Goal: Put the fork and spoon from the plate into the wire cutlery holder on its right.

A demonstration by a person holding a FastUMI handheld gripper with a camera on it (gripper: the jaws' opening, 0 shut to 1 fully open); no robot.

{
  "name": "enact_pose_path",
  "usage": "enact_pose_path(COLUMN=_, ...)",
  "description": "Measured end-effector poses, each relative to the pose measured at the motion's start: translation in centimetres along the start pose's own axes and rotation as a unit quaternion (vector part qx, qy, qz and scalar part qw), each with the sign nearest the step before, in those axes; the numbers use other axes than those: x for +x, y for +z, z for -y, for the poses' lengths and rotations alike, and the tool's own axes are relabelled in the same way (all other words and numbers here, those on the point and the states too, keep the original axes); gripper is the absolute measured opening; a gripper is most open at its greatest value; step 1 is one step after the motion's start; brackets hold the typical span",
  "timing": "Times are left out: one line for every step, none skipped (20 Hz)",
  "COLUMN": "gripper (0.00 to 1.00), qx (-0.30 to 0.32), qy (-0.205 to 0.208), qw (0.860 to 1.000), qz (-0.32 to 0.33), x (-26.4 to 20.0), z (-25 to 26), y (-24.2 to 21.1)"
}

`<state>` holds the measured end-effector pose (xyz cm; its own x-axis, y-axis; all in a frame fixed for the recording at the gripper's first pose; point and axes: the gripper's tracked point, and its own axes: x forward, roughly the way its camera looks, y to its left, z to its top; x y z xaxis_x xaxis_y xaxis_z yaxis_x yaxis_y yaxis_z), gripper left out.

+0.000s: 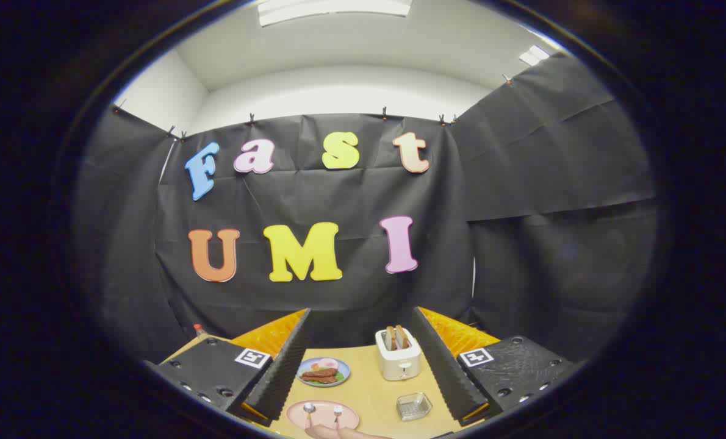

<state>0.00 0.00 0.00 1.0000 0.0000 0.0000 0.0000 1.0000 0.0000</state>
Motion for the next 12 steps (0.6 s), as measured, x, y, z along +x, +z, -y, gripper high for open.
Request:
enact_pose_path(gripper=0.95, qx=-0.002, qy=0.004, qw=1.000, qz=-0.005, x=0.2, z=-0.1, y=-0.1)
enact_pose_path(gripper=0.95, qx=-0.007, qy=0.007, qw=1.000, qz=-0.009, x=0.3, z=-0.1, y=-0.3)
enact_pose_path(gripper=0.95, qx=-0.015, qy=0.011, qw=1.000, qz=-0.012, x=0.4, z=-0.2, y=-0.6)
enact_pose_path(gripper=0.95, qx=-0.022, qy=0.015, qw=1.000, qz=-0.015, x=0.5, z=-0.4, y=-0.7)
enact_pose_path(gripper=0.95, qx=-0.031, qy=0.020, qw=0.999, qz=-0.016, x=0.8, z=-0.7, y=-0.9)
enact_pose_path(gripper=0.95, qx=-0.034, qy=0.024, qw=0.999, qz=-0.018, x=0.9, z=-0.9, y=-0.9)
enact_pose_path(gripper=0.95, qx=-0.036, qy=0.028, qw=0.999, qz=-0.020, x=1.1, z=-1.1, y=-1.2)
enact_pose_path(gripper=0.95, qx=-0.035, qy=0.031, qw=0.999, qz=-0.024, x=1.3, z=-1.3, y=-1.3)
enact_pose_path(gripper=0.95, qx=-0.032, qy=0.031, qw=0.999, qz=-0.027, x=1.4, z=-1.3, y=-1.6)
enact_pose_path(gripper=0.96, qx=-0.029, qy=0.033, qw=0.999, qz=-0.030, x=1.5, z=-1.4, y=-1.8)
enact_pose_path(gripper=0.96, qx=-0.028, qy=0.034, qw=0.998, qz=-0.033, x=1.7, z=-1.6, y=-2.3)
enact_pose_path(gripper=0.96, qx=-0.029, qy=0.034, qw=0.998, qz=-0.036, x=1.8, z=-1.6, y=-2.5)
